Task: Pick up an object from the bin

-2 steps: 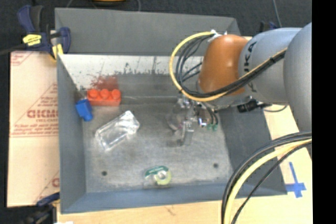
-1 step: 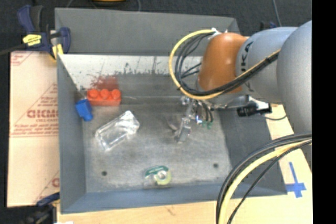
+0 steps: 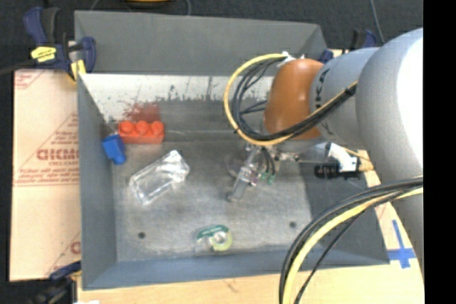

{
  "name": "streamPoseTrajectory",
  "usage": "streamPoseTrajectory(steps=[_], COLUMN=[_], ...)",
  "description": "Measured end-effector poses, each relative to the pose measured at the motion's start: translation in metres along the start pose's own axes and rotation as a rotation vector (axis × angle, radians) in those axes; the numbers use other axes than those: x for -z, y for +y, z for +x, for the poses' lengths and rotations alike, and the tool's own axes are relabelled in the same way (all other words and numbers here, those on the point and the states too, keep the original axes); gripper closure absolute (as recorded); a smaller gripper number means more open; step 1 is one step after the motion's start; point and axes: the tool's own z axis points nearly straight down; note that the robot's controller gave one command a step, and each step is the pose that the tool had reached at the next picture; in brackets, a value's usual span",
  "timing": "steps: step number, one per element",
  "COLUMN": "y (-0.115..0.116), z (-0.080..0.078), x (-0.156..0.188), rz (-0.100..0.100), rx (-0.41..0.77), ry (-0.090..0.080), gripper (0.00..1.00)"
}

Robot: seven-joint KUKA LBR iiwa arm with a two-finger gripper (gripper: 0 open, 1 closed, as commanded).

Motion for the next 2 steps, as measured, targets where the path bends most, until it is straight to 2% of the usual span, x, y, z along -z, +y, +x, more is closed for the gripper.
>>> streamPoseTrajectory(steps=[1,2], y=[-0.0008,-0.001], z=[-0.0018,-0.0024], x=[0.0009,0.0015], rz=[0.001,0.001], rx=[0.005,0.008], ry=[-0.003,-0.005], gripper=[0.0,1.0])
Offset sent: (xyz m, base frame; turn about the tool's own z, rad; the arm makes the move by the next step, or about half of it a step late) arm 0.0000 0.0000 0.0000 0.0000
